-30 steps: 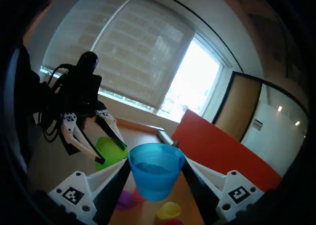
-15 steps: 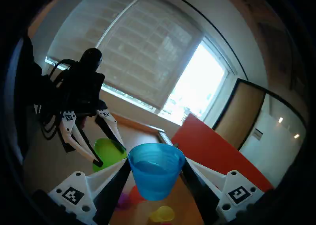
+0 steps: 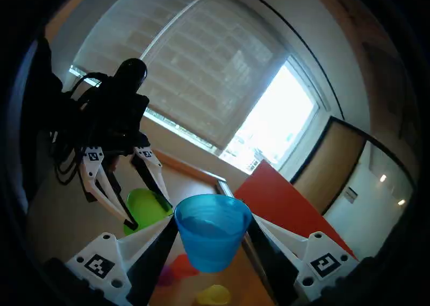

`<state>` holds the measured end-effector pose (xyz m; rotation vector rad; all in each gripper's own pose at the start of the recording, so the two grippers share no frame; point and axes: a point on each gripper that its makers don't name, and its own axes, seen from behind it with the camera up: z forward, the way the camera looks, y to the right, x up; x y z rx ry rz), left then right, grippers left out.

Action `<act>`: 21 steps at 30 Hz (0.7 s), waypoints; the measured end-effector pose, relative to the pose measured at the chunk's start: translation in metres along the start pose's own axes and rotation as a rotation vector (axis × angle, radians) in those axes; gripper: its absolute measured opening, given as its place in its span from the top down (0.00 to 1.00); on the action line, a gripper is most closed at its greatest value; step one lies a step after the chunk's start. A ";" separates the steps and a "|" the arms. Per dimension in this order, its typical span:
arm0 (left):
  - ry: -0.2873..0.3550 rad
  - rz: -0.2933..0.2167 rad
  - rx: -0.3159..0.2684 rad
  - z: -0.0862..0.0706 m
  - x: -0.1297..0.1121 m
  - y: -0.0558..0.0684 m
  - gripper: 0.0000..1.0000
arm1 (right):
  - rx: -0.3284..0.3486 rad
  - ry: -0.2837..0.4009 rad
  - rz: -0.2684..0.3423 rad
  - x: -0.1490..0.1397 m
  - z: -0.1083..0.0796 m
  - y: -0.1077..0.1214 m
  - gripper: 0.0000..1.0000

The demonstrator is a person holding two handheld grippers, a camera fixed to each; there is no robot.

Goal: Pour water

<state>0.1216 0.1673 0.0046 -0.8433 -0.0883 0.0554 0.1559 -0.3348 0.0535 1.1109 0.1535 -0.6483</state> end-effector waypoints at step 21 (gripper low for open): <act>0.007 -0.004 0.000 -0.002 0.002 0.001 0.10 | 0.023 -0.002 -0.082 0.013 0.014 -0.003 0.09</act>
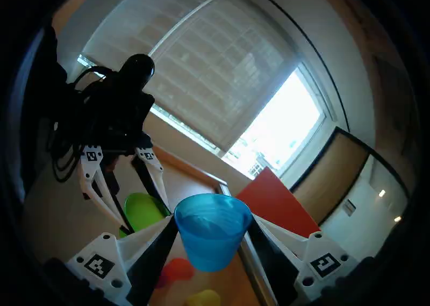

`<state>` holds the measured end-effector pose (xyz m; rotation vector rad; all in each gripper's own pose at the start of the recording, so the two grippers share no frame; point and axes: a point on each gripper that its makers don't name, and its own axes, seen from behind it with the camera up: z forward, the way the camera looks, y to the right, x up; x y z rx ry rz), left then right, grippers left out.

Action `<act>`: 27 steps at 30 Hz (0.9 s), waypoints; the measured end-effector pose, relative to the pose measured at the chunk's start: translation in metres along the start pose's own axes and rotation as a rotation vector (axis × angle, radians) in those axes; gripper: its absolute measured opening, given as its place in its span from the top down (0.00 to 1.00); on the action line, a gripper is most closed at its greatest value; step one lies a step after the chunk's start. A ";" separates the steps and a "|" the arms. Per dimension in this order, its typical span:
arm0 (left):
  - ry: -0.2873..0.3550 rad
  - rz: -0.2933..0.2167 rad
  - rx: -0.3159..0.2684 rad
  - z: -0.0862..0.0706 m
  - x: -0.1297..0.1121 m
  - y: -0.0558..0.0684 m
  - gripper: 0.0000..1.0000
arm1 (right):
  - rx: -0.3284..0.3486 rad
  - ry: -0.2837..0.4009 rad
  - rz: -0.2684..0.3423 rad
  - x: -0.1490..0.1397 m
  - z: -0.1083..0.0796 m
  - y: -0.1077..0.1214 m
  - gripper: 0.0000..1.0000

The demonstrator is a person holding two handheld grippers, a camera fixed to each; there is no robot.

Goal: Pour water

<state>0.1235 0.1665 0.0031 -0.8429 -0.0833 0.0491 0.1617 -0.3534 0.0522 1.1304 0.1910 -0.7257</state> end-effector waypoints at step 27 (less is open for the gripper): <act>0.004 0.003 -0.003 0.001 0.005 0.001 0.10 | 0.020 -0.017 -0.095 0.006 0.007 0.001 0.09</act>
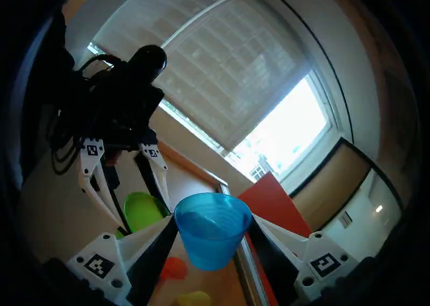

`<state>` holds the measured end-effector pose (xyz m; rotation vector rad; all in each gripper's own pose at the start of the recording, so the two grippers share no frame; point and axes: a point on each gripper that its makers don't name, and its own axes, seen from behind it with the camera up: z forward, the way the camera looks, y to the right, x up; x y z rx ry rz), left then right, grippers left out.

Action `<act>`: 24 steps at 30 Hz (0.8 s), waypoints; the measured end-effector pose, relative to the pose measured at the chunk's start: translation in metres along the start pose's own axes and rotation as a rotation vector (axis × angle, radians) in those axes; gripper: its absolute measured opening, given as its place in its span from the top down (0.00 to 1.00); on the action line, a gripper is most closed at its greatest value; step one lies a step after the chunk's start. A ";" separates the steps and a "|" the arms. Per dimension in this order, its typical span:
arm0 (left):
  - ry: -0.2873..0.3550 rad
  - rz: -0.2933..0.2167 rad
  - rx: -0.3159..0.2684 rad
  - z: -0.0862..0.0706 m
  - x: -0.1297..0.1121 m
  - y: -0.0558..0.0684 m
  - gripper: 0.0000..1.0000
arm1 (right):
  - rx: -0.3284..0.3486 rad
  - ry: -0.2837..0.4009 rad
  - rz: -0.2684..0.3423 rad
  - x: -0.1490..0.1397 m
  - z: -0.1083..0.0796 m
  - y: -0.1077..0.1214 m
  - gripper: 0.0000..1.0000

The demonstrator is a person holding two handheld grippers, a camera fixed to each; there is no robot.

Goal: Pour water

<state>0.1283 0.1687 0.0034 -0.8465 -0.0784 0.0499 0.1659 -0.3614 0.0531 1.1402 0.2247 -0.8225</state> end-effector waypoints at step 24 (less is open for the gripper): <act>0.006 -0.003 -0.003 0.002 -0.001 0.001 0.10 | -0.012 -0.045 -0.130 -0.002 0.008 0.002 0.09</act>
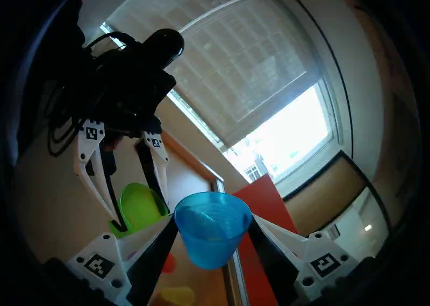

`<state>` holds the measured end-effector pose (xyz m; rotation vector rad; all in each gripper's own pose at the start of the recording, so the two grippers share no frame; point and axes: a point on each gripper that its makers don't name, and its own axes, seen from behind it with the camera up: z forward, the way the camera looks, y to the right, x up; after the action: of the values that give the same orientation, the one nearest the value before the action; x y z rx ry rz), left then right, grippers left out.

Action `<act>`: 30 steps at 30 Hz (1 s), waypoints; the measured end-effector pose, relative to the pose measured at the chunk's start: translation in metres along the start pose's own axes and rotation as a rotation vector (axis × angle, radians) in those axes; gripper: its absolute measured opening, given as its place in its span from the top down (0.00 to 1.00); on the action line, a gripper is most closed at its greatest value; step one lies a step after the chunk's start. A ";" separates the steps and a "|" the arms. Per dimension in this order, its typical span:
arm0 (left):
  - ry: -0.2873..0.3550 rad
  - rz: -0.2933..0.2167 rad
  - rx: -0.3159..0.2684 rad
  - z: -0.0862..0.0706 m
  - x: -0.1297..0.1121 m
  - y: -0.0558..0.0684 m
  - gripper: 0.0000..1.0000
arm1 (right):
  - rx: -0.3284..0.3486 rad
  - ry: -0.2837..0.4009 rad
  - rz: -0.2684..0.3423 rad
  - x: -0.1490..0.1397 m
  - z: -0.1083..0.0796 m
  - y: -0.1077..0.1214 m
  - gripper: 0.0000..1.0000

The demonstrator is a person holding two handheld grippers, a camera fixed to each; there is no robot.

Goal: Pour water

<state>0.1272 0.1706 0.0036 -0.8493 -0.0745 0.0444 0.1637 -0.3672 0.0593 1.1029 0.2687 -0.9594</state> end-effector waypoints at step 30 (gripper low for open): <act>0.008 -0.003 0.003 0.001 0.002 -0.001 0.10 | -0.013 -0.019 -0.145 0.008 0.007 0.004 0.09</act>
<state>0.1292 0.1704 0.0051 -0.8461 -0.0685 0.0384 0.1700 -0.3767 0.0596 1.0731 0.3428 -1.0944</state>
